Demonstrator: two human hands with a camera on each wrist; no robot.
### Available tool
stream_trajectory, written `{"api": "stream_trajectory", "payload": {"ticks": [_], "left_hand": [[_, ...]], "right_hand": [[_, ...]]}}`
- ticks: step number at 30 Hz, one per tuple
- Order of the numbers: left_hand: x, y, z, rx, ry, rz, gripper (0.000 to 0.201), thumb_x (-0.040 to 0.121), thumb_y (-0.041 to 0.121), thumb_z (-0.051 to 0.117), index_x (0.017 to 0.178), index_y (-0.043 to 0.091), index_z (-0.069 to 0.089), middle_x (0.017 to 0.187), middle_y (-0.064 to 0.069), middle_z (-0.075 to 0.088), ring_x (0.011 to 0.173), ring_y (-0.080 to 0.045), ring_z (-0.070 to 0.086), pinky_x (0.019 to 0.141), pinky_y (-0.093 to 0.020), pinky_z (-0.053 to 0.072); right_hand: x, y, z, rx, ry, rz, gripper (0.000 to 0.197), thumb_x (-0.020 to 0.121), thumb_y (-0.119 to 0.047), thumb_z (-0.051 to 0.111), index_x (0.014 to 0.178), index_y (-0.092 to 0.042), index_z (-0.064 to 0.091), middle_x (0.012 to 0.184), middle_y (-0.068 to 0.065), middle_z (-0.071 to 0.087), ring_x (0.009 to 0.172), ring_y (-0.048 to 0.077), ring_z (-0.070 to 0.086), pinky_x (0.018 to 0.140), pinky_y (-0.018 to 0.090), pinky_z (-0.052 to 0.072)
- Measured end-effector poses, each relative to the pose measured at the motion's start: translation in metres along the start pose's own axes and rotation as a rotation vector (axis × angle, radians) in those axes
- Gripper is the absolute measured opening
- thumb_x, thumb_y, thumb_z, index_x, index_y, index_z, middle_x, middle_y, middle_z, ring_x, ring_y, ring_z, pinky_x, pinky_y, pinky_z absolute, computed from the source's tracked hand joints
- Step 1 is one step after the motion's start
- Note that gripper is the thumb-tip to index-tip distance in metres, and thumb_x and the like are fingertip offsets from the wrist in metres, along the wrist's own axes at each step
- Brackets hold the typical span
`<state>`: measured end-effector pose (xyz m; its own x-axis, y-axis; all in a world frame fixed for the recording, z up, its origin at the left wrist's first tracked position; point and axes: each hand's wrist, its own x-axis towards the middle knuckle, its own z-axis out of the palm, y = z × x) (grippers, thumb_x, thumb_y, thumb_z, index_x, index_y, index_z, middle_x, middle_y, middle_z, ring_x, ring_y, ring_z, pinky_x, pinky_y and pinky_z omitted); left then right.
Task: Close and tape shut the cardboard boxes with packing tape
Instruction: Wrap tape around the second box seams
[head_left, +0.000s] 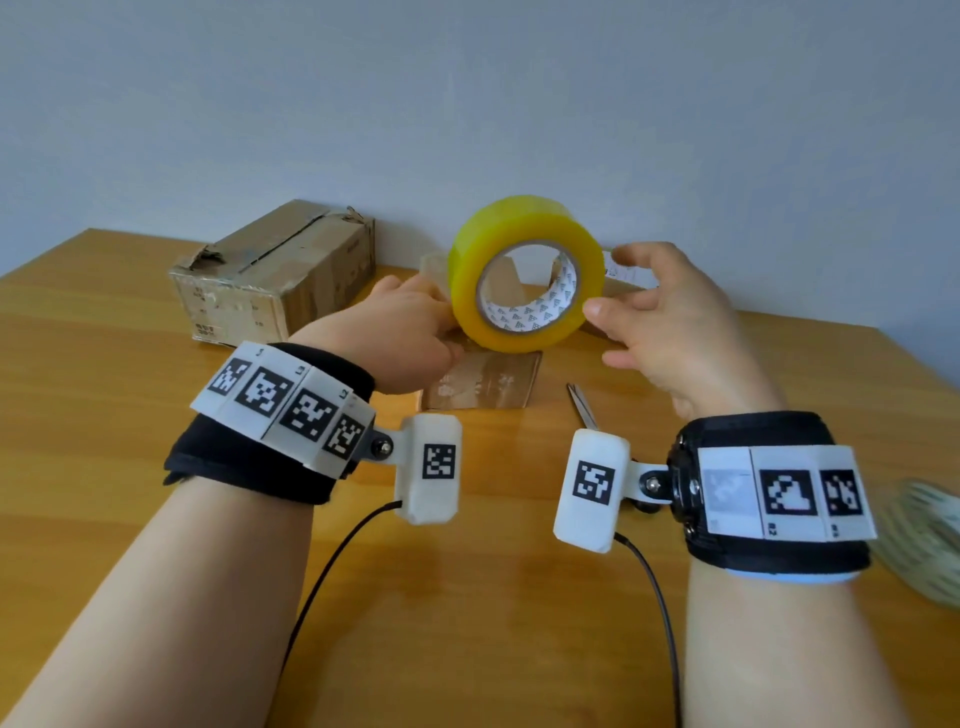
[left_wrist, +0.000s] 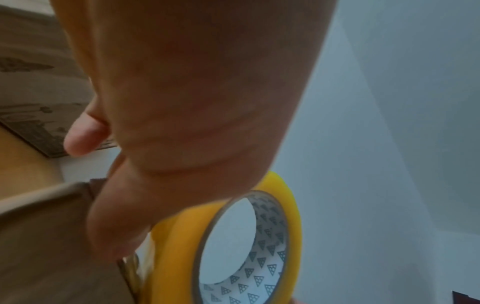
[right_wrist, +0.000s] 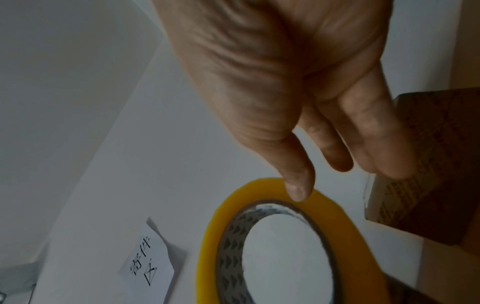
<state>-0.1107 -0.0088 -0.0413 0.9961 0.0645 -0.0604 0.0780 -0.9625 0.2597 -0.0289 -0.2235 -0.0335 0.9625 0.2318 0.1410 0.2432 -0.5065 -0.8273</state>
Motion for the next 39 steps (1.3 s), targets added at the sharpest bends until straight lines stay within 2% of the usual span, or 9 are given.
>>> {"api": "stream_trajectory", "payload": {"ticks": [7, 9, 14, 18, 20, 25, 30, 35, 39], "left_hand": [[0.018, -0.004, 0.015, -0.086, 0.252, 0.053, 0.021, 0.097, 0.032, 0.052, 0.093, 0.021, 0.069, 0.11, -0.003, 0.055, 0.112, -0.027, 0.047, 0.099, -0.043, 0.041], [0.021, -0.002, 0.022, -0.189, 0.284, 0.031, 0.017, 0.097, 0.031, 0.053, 0.106, 0.019, 0.061, 0.114, -0.001, 0.053, 0.107, -0.023, 0.05, 0.095, -0.039, 0.044], [0.026, 0.0, 0.032, -0.329, 0.277, -0.051, 0.022, 0.094, 0.029, 0.049, 0.113, 0.019, 0.046, 0.118, -0.001, 0.047, 0.112, -0.023, 0.045, 0.098, -0.041, 0.041], [0.031, -0.002, 0.033, -0.165, 0.246, -0.089, 0.025, 0.089, 0.039, 0.041, 0.105, 0.019, 0.041, 0.115, 0.001, 0.041, 0.11, -0.021, 0.035, 0.101, -0.038, 0.033], [0.028, 0.001, 0.031, -0.13, 0.274, -0.096, 0.025, 0.09, 0.041, 0.041, 0.104, 0.02, 0.044, 0.109, 0.0, 0.04, 0.112, -0.024, 0.037, 0.098, -0.037, 0.032], [0.021, 0.003, 0.022, -0.016, 0.276, -0.119, 0.042, 0.098, 0.053, 0.041, 0.129, 0.026, 0.051, 0.133, -0.006, 0.046, 0.128, -0.031, 0.035, 0.106, -0.047, 0.029], [0.025, -0.011, 0.029, -0.159, 0.362, 0.003, 0.03, 0.104, 0.032, 0.038, 0.12, 0.022, 0.062, 0.125, -0.005, 0.049, 0.137, -0.029, 0.03, 0.113, -0.04, 0.022], [0.022, -0.004, 0.031, -0.173, 0.25, -0.068, 0.029, 0.105, 0.033, 0.034, 0.119, 0.018, 0.055, 0.111, -0.001, 0.033, 0.104, -0.022, 0.039, 0.098, -0.036, 0.034], [0.02, 0.002, 0.023, -0.007, 0.205, -0.087, 0.025, 0.103, 0.031, 0.035, 0.121, 0.022, 0.051, 0.113, -0.001, 0.033, 0.113, -0.027, 0.038, 0.097, -0.041, 0.03]], "right_hand": [[0.003, 0.003, 0.009, -0.072, -0.152, 0.004, 0.04, 0.098, -0.034, 0.067, 0.132, -0.026, 0.047, 0.102, 0.002, 0.07, 0.086, 0.014, 0.075, 0.083, 0.042, 0.063], [0.003, 0.003, 0.01, -0.069, -0.159, -0.003, 0.031, 0.1, -0.034, 0.065, 0.124, -0.028, 0.048, 0.102, 0.001, 0.069, 0.087, 0.014, 0.075, 0.084, 0.042, 0.063], [0.006, 0.007, 0.012, 0.048, -0.117, -0.005, 0.047, 0.102, -0.03, 0.062, 0.145, -0.024, 0.044, 0.106, 0.001, 0.07, 0.086, 0.012, 0.077, 0.087, 0.042, 0.062], [0.006, 0.006, 0.014, 0.111, -0.111, -0.002, 0.06, 0.103, -0.027, 0.06, 0.157, -0.026, 0.033, 0.112, 0.002, 0.07, 0.088, 0.011, 0.077, 0.087, 0.039, 0.063], [0.006, 0.006, 0.014, 0.121, -0.127, 0.005, 0.059, 0.103, -0.025, 0.06, 0.156, -0.026, 0.034, 0.12, 0.003, 0.068, 0.092, 0.011, 0.076, 0.086, 0.038, 0.063], [0.003, 0.004, 0.012, 0.116, -0.189, 0.05, 0.055, 0.104, -0.025, 0.059, 0.153, -0.027, 0.035, 0.112, 0.008, 0.068, 0.086, 0.017, 0.077, 0.081, 0.04, 0.064], [-0.004, -0.003, 0.011, 0.109, -0.256, 0.061, 0.027, 0.105, -0.022, 0.057, 0.124, -0.033, 0.041, 0.107, 0.01, 0.07, 0.088, 0.019, 0.076, 0.079, 0.038, 0.064], [-0.003, -0.001, 0.013, 0.121, -0.259, 0.059, 0.049, 0.105, -0.02, 0.056, 0.151, -0.025, 0.039, 0.117, 0.006, 0.067, 0.097, 0.016, 0.073, 0.083, 0.039, 0.064], [0.0, 0.002, 0.015, 0.087, -0.269, 0.074, 0.049, 0.106, -0.019, 0.054, 0.153, -0.023, 0.04, 0.125, 0.009, 0.065, 0.099, 0.018, 0.072, 0.082, 0.041, 0.064]]}}
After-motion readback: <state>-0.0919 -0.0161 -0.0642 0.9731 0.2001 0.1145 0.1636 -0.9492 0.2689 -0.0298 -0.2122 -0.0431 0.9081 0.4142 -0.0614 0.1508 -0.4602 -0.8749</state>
